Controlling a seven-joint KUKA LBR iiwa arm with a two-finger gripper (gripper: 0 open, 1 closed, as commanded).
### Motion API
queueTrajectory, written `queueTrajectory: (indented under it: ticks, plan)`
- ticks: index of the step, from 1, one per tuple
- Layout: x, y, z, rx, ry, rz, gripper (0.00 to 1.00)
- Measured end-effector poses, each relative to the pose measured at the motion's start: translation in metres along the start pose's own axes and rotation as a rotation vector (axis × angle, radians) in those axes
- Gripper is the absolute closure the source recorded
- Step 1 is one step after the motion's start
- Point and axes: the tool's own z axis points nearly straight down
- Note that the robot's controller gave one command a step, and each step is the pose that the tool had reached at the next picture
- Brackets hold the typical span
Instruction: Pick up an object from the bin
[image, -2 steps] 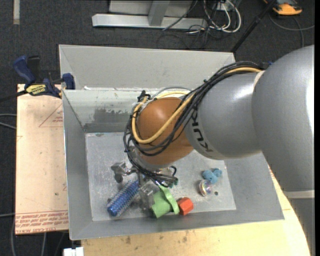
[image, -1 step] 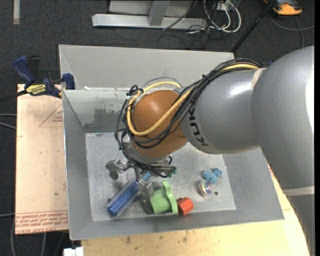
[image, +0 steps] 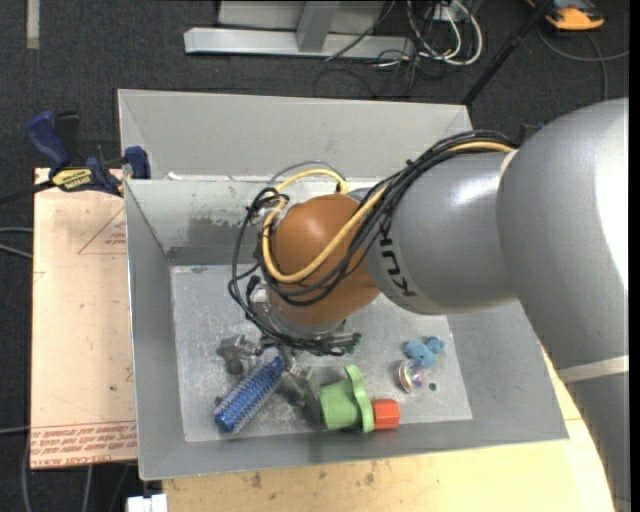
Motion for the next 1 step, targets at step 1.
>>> queueTrajectory:
  ticks: [1]
  plan:
    - [-0.0007,0.0004,0.0000,-0.002,-0.002,0.004,0.00]
